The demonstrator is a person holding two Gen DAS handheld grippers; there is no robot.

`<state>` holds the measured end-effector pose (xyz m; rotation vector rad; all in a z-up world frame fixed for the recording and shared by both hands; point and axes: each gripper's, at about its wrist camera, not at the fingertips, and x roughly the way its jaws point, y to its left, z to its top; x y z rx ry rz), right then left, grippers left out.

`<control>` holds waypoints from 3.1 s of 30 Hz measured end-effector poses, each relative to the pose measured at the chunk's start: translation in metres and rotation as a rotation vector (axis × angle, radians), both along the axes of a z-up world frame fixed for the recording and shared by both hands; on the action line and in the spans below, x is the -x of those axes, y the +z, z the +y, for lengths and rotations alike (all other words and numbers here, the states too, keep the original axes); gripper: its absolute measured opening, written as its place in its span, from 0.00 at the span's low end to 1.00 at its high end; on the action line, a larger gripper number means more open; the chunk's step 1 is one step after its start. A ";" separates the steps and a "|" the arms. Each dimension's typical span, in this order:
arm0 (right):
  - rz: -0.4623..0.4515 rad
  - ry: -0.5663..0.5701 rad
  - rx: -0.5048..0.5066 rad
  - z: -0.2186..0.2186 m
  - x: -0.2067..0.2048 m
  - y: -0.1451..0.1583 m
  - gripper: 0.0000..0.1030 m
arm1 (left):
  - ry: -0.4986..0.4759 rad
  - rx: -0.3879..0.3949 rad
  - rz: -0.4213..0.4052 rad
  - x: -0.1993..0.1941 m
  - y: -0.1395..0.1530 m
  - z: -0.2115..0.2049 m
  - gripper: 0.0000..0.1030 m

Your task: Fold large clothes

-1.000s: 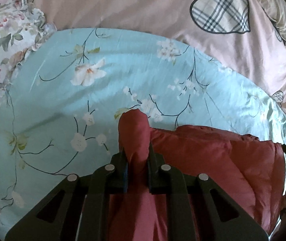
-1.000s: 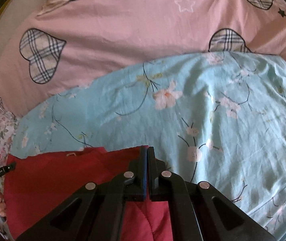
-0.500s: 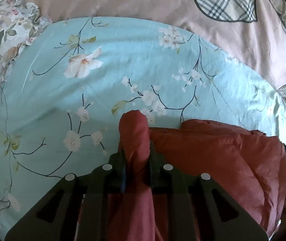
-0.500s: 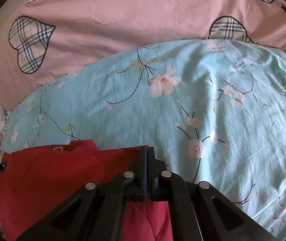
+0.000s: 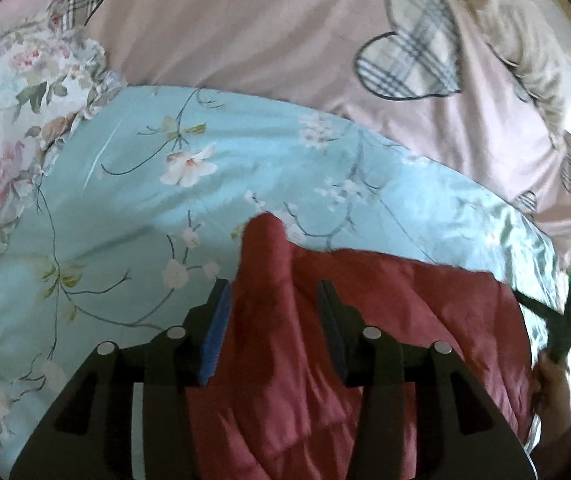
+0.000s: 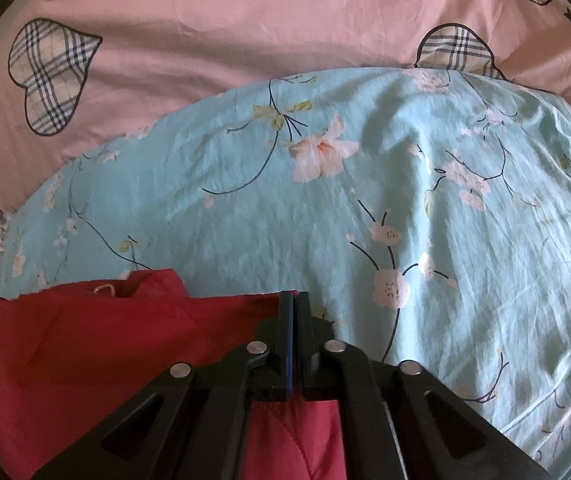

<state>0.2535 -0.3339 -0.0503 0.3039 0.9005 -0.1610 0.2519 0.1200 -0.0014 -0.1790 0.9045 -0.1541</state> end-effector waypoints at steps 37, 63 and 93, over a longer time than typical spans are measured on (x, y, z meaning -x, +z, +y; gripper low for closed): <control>-0.152 0.138 -0.075 0.057 0.203 0.034 0.60 | -0.048 0.063 0.008 0.137 -0.022 0.003 0.41; -0.144 0.275 0.024 0.144 0.246 0.023 0.68 | -0.194 -0.022 -0.019 0.197 -0.022 -0.061 0.44; -0.093 0.287 0.111 0.159 0.196 0.001 0.74 | -0.229 -0.158 0.059 0.162 -0.037 -0.110 0.67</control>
